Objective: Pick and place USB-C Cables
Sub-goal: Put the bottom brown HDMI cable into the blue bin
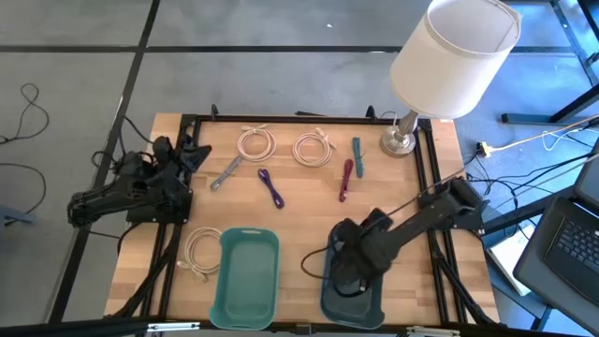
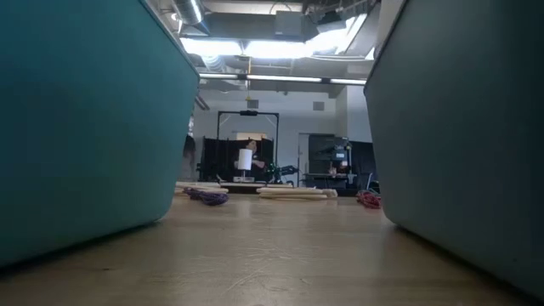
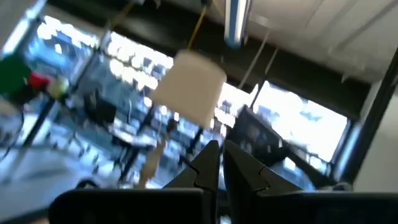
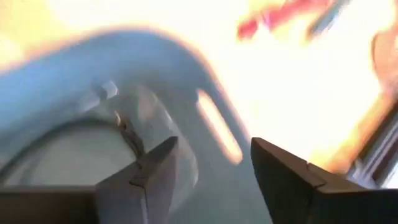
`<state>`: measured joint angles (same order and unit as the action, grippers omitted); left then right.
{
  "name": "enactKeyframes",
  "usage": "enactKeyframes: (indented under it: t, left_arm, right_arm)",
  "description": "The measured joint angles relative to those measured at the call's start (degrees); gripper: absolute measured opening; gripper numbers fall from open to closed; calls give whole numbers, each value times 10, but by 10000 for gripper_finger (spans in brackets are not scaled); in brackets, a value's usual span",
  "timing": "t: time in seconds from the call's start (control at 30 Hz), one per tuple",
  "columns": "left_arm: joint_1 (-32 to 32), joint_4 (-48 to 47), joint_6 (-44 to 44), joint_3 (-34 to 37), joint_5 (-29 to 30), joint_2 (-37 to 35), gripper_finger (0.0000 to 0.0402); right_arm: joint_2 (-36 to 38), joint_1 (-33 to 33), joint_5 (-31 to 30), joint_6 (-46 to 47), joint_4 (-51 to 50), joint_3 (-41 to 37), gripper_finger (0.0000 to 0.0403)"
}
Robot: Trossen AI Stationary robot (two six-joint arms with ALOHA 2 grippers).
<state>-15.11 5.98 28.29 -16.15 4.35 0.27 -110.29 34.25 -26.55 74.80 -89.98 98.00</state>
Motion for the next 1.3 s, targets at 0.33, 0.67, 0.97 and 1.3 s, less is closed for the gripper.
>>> enactKeyframes:
  t: [0.33,0.67,0.97,1.3]
  left_arm:
    - [0,-526,22,-331,-109,117,2]
    - [3,-968,-84,-399,-257,339,3]
    - [61,-954,-199,-328,-223,437,4]
    - [159,-877,-109,-278,-255,445,15]
  right_arm:
    - [130,-2,-177,-5,-1,24,132]
    - [248,-2,-280,-45,4,24,108]
    - [252,-2,-272,-65,6,24,111]
    - [249,-2,-253,-71,10,9,105]
